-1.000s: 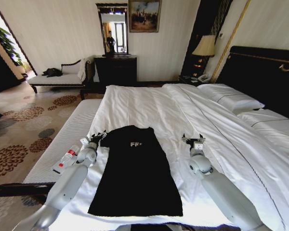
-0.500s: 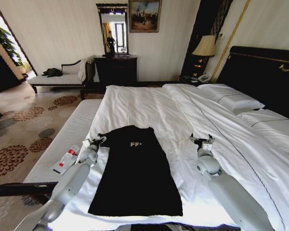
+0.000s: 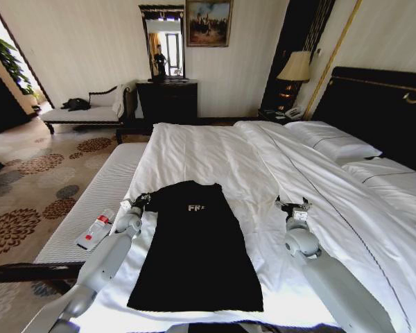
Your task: Fold the clothes on the bed.
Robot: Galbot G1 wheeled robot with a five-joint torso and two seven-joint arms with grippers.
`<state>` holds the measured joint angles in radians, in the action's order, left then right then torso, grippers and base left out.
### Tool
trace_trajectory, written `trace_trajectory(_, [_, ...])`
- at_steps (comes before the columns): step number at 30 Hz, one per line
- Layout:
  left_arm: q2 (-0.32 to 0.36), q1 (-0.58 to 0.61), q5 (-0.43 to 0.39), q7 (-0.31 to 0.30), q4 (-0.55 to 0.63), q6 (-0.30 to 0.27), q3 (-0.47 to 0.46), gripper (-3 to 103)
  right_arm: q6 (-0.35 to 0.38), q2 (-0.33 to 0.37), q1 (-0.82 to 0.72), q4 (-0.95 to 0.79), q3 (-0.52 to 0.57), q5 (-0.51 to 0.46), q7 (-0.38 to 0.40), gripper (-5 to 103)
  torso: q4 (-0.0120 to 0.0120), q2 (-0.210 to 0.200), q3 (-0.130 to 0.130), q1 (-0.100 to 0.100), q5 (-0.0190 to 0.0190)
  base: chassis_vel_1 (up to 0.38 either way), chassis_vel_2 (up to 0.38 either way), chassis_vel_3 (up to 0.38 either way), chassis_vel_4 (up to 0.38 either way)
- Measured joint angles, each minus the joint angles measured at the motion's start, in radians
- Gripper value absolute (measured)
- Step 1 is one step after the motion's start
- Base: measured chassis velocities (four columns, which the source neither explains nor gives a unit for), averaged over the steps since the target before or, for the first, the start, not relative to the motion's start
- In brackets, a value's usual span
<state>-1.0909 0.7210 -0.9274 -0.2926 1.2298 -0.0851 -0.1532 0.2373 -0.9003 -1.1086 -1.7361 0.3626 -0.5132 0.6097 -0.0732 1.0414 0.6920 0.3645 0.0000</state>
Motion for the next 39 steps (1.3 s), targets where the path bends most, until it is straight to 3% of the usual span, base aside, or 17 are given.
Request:
trace_trajectory(4, [-0.001, 0.000, -0.003, -0.008, 0.002, -0.003, 0.000, 16, 0.000, 0.003, -0.017, -0.013, 0.018, -0.002, 0.002, 100, 0.0001, 0.000, 0.000, 0.000, 0.0000, 0.000, 0.000, 0.000, 0.000])
trace_trajectory(11, [0.005, 0.013, -0.004, -0.013, 0.026, -0.005, 0.001, 1, 0.000, 0.003, -0.041, -0.029, 0.039, -0.002, 0.002, 100, 0.0000, 0.000, 0.000, 0.000, 0.0000, 0.000, 0.000, 0.000, 0.000])
trace_trajectory(19, [0.040, 0.034, 0.043, -0.022, 0.150, -0.009, 0.034, 1, 0.000, -0.004, -0.054, -0.037, 0.051, 0.000, 0.001, 100, 0.0000, 0.000, 0.000, 0.000, 0.0001, 0.000, 0.000, 0.000, 0.000])
trace_trajectory(22, [0.064, 0.044, 0.102, -0.021, 0.225, -0.006, 0.082, 1, 0.002, -0.009, -0.052, -0.042, 0.052, -0.001, 0.002, 100, 0.0000, 0.000, 0.000, 0.000, 0.0004, 0.000, 0.000, 0.000, 0.000])
trace_trajectory(27, [0.066, 0.042, 0.122, -0.043, 0.299, -0.026, 0.167, 1, 0.008, -0.003, -0.052, -0.049, 0.051, -0.006, 0.006, 100, 0.0003, 0.000, 0.000, 0.000, 0.0002, 0.000, 0.000, 0.000, 0.000])
trace_trajectory(33, [0.029, 0.007, 0.143, -0.071, 0.295, -0.043, 0.283, 1, 0.006, 0.004, -0.068, -0.049, 0.070, -0.009, 0.005, 100, -0.0004, 0.000, 0.000, 0.000, 0.0003, 0.000, 0.000, 0.000, 0.000])
trace_trajectory(39, [-0.044, -0.019, 0.155, -0.109, 0.197, -0.048, 0.369, 1, 0.004, 0.001, -0.076, -0.058, 0.078, -0.010, 0.004, 100, -0.0001, 0.000, 0.000, 0.000, 0.0000, 0.000, 0.000, 0.000, 0.000])
